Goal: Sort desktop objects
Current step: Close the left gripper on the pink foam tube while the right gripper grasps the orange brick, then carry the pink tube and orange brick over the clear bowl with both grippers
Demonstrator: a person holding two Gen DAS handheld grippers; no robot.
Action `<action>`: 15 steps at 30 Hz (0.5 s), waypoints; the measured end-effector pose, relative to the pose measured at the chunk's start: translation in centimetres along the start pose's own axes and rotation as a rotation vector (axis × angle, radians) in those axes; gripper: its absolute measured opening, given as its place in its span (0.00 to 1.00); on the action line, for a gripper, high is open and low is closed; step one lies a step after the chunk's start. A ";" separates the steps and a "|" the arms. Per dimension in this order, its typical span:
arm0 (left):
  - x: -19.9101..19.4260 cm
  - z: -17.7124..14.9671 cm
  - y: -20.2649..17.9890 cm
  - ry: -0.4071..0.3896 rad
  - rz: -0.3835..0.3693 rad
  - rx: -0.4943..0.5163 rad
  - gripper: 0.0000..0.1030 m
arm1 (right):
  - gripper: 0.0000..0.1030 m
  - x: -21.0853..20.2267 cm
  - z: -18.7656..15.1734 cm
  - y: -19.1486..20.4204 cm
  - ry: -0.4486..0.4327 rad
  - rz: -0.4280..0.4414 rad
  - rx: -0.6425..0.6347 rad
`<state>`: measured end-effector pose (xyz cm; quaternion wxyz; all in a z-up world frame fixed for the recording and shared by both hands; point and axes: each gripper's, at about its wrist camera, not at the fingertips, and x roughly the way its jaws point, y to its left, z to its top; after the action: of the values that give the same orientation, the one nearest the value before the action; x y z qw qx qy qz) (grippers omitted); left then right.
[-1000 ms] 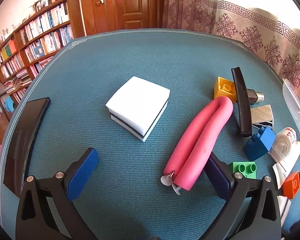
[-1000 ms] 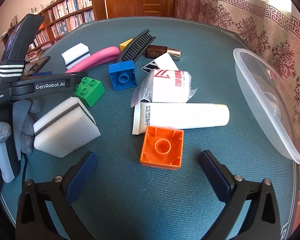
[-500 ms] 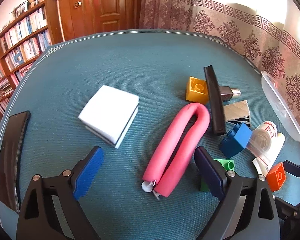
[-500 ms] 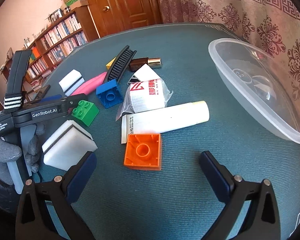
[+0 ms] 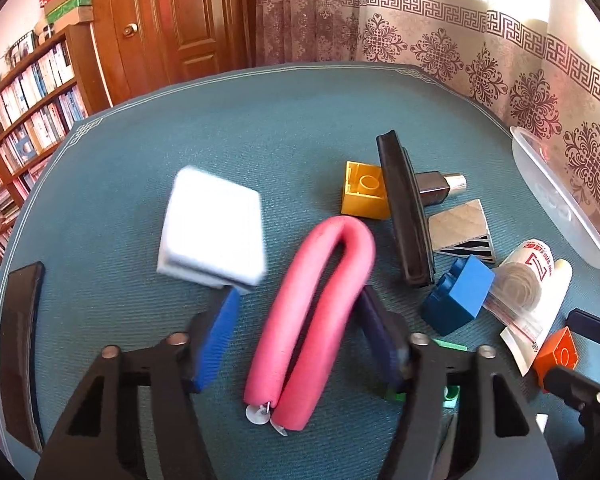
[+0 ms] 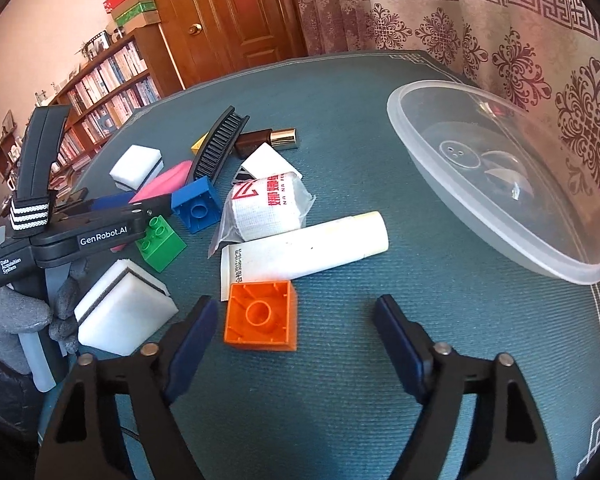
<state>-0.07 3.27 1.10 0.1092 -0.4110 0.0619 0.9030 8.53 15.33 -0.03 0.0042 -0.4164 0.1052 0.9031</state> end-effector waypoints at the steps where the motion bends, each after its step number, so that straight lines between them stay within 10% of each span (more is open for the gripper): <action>1: -0.1 -0.1 0.2 -0.005 -0.008 0.002 0.46 | 0.67 0.0 0.0 0.3 -0.001 0.005 0.003; 15: -1.4 -0.8 1.0 -0.047 -0.059 -0.049 0.36 | 0.36 -1.5 -2.0 1.0 -0.008 -0.046 -0.082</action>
<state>1.20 1.95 1.66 0.1272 -0.3940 0.0251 0.9099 10.86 14.09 0.02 0.0082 -0.4150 0.0588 0.9079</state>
